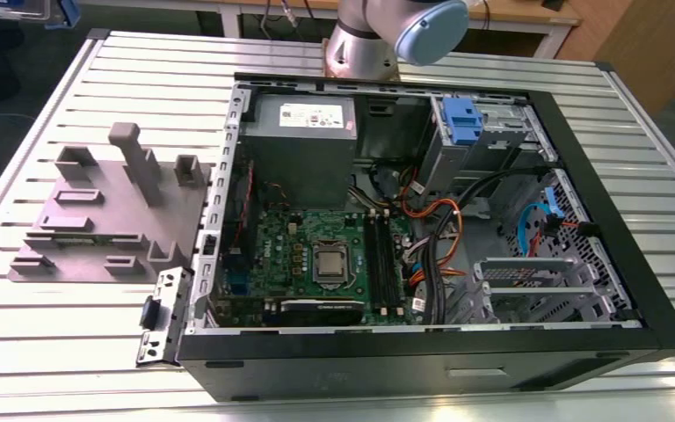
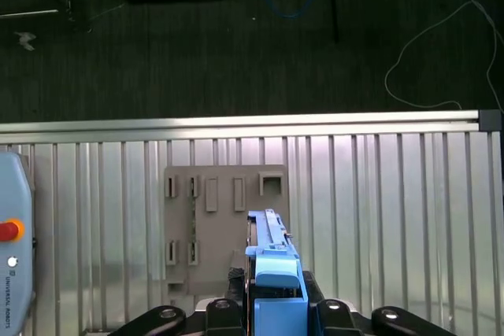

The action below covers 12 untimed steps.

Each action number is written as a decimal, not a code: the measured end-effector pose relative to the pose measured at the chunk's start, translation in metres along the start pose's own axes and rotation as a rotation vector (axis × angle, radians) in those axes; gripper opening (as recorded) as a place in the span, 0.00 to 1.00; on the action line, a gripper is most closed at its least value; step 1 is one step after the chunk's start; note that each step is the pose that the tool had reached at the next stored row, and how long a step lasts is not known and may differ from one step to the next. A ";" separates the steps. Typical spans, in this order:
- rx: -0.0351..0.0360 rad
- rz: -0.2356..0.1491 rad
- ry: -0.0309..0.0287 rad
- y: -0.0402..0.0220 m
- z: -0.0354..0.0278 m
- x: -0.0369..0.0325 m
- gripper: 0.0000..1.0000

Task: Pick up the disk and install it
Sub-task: 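Pick up the disk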

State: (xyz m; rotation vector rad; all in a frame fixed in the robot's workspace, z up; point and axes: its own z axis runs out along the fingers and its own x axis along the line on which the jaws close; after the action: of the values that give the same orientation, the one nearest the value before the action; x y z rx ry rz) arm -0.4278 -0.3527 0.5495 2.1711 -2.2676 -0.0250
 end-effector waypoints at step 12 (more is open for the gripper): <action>0.0000 0.000 0.0001 -0.0120 0.0040 0.0262 0.36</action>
State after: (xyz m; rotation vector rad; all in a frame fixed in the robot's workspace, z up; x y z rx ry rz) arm -0.4171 -0.3793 0.5451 2.1708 -2.2678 -0.0249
